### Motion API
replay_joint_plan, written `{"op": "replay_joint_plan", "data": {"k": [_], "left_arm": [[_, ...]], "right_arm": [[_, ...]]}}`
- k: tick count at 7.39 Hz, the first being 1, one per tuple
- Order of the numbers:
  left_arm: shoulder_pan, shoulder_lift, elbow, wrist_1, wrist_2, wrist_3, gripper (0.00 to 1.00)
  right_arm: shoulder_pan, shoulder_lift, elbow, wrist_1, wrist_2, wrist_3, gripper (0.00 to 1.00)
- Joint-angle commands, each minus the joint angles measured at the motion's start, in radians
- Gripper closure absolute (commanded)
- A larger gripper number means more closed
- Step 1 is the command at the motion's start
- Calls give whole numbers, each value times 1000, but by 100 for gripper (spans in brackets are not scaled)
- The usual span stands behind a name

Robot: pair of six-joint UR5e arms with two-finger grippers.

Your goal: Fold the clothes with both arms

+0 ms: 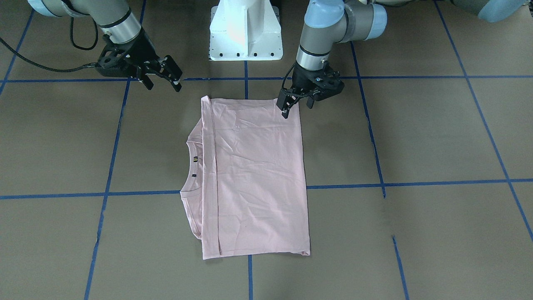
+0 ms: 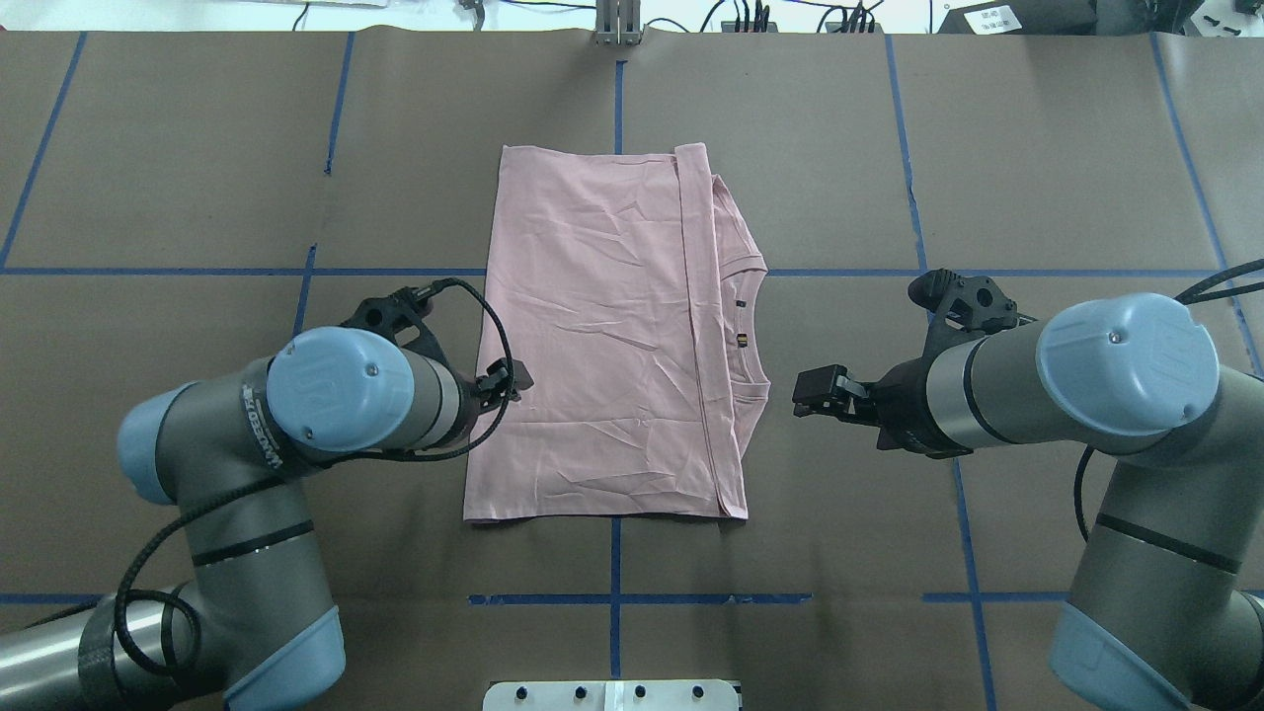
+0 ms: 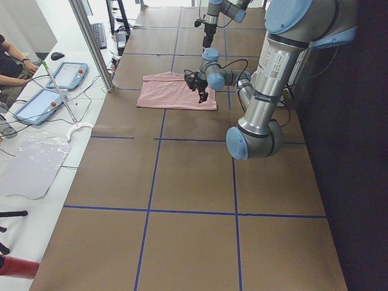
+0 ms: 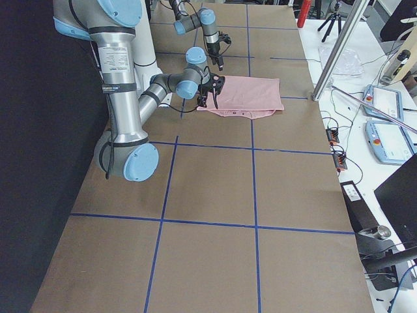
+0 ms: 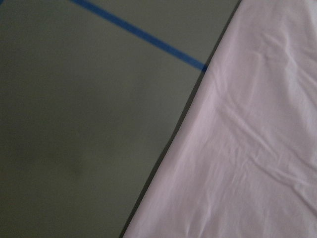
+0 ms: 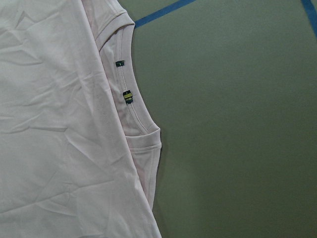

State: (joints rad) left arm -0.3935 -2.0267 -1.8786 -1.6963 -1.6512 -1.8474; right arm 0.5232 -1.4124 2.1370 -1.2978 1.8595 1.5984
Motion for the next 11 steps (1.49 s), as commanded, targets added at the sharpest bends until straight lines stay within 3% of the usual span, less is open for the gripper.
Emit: {"op": "replay_joint_plan", "data": {"k": [1,5,7,9,11], "left_arm": [[85,35,1,10,40,-98,0],[140,43,7,79,56,-127,0],[142,40,9,81,57,-125,7],[142,36,12,81,76,-125,22],[142,36,12,79,77,-124,51]], "right_arm": [[-2,13,-3,-2,0,0,0],[0,21,-12,-2,-2,0,0],[1,21,-12,-2,0,0,0],[4,20,-17,-2,0,0,0],[8,20,-19,-2,0,0,0]]}}
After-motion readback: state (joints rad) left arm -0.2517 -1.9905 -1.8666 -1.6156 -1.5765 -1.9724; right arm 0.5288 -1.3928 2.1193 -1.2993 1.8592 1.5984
